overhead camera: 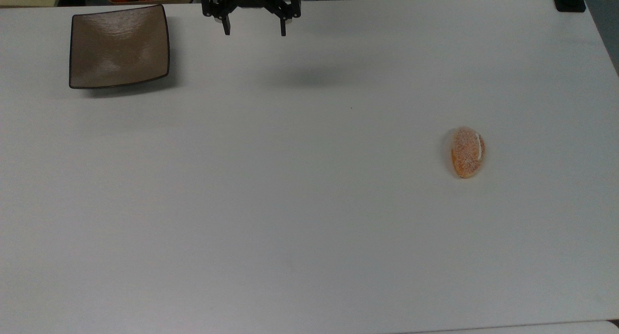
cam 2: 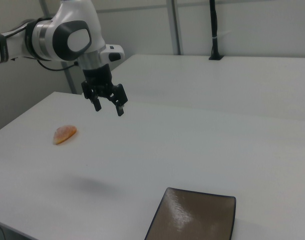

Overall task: Bread is placed on a ceramic plate
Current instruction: 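Move the open gripper over to the orange bread roll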

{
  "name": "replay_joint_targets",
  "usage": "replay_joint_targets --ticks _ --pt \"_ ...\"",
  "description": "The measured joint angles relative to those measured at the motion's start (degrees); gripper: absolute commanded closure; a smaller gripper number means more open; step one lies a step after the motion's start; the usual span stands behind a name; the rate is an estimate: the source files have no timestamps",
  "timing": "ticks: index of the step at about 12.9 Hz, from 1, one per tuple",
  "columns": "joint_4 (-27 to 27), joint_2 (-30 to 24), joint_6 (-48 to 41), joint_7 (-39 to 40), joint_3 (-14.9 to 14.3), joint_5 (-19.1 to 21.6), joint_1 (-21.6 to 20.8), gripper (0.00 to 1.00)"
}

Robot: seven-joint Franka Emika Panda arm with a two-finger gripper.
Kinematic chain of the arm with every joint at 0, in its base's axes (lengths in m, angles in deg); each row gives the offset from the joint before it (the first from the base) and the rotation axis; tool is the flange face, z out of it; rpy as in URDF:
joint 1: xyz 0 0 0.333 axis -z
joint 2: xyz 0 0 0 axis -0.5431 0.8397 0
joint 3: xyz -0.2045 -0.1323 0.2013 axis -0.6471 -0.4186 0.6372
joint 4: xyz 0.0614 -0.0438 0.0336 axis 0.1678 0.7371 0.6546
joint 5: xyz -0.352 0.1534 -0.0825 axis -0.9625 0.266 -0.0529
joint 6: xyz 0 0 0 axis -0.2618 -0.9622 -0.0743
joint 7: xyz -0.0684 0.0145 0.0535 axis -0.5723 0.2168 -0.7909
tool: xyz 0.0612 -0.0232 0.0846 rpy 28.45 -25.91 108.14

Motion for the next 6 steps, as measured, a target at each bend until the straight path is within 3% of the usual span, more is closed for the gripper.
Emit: replay_joint_targets --ticks 3,6 --pt "-2.92 3.09 1.54 -8.13 3.41 0.28 -0.05 0.00" --pt "-6.02 7.37 4.56 -19.57 9.75 0.32 -0.23 0.00"
